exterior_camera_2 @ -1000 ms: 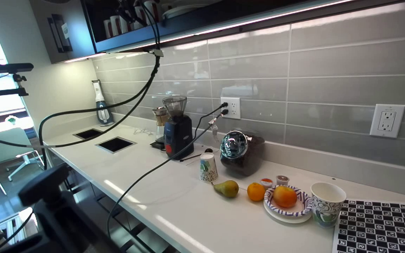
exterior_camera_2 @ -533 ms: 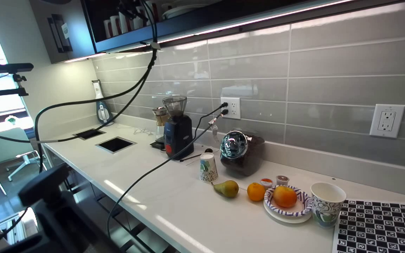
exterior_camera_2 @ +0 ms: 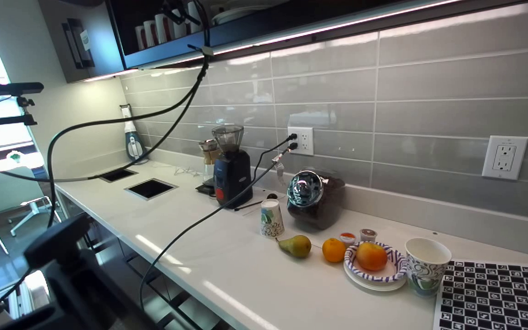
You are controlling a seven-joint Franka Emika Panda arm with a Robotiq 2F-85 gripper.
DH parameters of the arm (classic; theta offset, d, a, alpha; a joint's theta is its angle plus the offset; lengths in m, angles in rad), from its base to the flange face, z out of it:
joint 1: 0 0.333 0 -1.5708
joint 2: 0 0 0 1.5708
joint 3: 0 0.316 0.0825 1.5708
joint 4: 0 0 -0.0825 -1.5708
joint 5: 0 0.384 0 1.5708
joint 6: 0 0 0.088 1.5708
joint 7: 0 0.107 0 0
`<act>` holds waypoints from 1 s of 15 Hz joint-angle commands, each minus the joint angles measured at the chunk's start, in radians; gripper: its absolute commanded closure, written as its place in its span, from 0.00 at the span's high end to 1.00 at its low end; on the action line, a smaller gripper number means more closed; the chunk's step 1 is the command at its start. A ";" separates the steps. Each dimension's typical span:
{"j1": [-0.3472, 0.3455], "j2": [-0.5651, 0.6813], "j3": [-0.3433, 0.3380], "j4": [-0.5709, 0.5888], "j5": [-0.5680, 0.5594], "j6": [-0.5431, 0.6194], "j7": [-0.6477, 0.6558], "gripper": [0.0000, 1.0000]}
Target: Remove one white plate from the shelf
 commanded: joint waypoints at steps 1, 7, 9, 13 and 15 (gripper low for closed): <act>0.018 0.060 -0.006 0.076 -0.041 0.007 -0.024 1.00; 0.028 0.099 -0.011 0.124 -0.067 0.010 -0.023 1.00; 0.029 0.110 -0.014 0.134 -0.062 0.011 -0.028 1.00; 0.032 0.125 -0.018 0.146 -0.061 0.014 -0.034 1.00; 0.032 0.129 -0.020 0.148 -0.060 0.016 -0.033 1.00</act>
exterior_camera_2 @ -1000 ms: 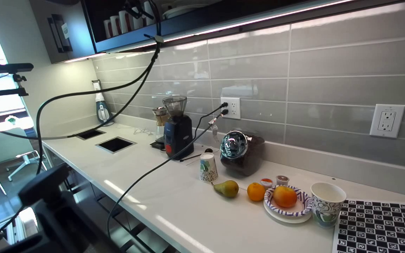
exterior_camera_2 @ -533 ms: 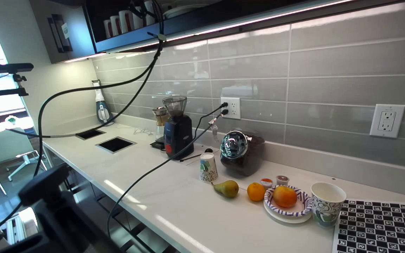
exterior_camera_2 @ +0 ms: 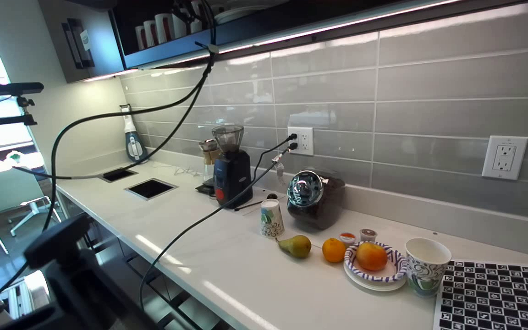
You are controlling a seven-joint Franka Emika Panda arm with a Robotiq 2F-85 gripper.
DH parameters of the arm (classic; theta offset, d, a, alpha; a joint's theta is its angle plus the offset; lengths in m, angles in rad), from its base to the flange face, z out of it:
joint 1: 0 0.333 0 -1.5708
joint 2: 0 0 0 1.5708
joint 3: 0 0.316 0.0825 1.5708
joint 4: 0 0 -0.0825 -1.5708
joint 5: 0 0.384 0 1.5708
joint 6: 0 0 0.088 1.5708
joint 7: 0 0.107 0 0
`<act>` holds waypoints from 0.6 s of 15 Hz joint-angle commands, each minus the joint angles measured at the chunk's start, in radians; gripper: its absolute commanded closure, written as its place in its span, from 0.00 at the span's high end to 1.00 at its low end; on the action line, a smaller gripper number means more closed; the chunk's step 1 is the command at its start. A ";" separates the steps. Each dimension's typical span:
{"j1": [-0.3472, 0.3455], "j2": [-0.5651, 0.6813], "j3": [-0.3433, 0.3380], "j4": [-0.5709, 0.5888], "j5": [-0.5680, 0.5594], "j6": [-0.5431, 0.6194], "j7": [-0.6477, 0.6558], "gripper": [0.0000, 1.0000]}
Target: Remove one white plate from the shelf
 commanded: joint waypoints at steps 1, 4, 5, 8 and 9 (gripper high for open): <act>0.014 0.030 -0.014 0.040 -0.023 0.016 -0.018 1.00; 0.013 0.029 -0.015 0.041 -0.034 0.024 -0.010 1.00; 0.012 0.029 -0.016 0.043 -0.035 0.024 -0.010 1.00; 0.010 0.032 -0.017 0.053 -0.050 0.020 -0.003 1.00; 0.010 0.032 -0.018 0.056 -0.055 0.021 -0.002 1.00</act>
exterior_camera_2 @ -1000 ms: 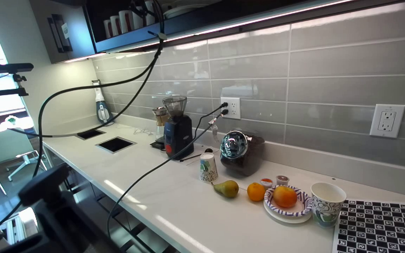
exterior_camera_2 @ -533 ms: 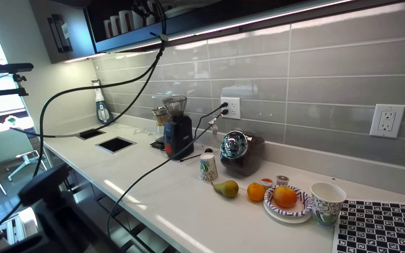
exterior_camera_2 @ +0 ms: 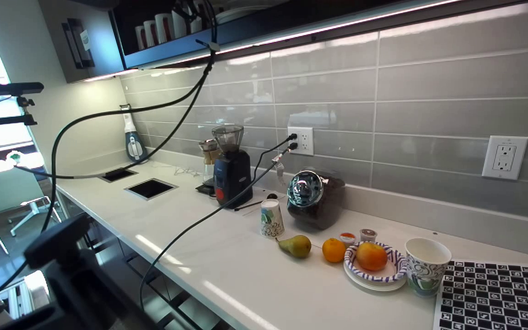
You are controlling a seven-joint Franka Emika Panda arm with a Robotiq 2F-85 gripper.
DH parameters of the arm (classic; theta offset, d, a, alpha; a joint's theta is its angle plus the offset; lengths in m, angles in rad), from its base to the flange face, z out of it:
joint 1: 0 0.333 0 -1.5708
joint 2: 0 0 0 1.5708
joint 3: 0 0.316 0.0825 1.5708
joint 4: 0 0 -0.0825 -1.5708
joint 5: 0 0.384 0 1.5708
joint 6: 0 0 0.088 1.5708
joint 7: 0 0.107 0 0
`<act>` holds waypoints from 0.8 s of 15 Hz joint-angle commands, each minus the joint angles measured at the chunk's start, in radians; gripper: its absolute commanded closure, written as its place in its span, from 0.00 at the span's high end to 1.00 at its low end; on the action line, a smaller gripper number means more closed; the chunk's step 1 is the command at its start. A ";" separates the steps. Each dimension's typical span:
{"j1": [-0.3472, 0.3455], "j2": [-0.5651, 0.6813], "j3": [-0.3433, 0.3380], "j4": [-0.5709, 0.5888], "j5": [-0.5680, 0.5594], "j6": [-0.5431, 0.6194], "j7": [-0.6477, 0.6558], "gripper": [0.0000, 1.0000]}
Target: Remove one white plate from the shelf
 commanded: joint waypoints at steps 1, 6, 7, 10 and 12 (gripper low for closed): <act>0.010 0.023 -0.013 0.041 -0.043 0.007 -0.004 1.00; 0.016 0.022 -0.016 0.040 -0.013 -0.001 -0.033 1.00; 0.017 0.021 -0.016 0.040 -0.007 -0.007 -0.039 1.00; 0.021 0.020 -0.015 0.042 0.001 -0.016 -0.050 1.00; 0.023 0.020 -0.015 0.041 0.005 -0.017 -0.058 1.00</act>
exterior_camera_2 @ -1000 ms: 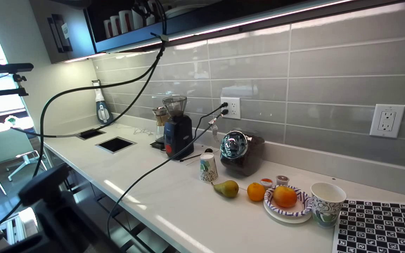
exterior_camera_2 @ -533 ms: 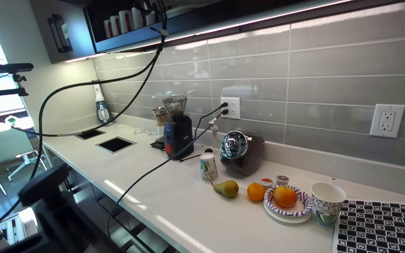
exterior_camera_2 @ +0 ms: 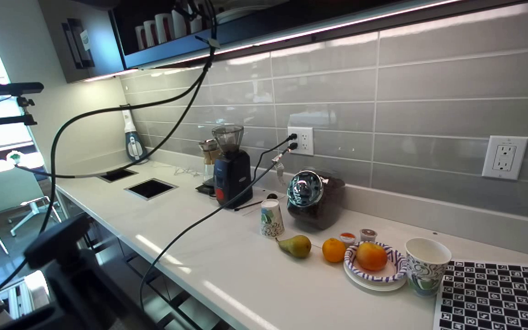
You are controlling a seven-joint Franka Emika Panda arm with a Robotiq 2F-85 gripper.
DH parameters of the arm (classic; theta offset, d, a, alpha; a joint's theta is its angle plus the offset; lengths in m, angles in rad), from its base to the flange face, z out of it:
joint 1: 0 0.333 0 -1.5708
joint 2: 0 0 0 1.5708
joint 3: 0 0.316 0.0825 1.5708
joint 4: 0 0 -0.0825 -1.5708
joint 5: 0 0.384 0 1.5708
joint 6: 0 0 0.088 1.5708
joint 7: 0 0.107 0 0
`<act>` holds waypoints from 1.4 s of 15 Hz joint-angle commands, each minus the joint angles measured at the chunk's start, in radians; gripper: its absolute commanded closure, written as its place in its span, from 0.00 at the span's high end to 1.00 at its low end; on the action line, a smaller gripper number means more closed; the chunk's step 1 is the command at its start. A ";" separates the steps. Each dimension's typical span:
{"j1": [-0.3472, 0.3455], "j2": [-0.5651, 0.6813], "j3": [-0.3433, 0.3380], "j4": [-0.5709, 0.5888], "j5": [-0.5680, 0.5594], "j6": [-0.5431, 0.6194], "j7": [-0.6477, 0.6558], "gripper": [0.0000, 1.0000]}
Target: Remove one white plate from the shelf
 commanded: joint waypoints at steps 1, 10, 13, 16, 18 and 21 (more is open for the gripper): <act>0.017 0.017 -0.010 0.034 0.016 -0.019 -0.042 1.00; 0.019 0.040 -0.011 0.047 0.023 -0.052 -0.058 1.00; 0.019 0.047 -0.012 0.053 0.017 -0.051 -0.054 1.00; 0.023 0.047 -0.010 0.057 0.025 -0.048 -0.066 1.00; 0.027 0.049 -0.008 0.055 0.030 -0.048 -0.080 1.00; 0.031 0.054 -0.009 0.059 0.035 -0.050 -0.094 1.00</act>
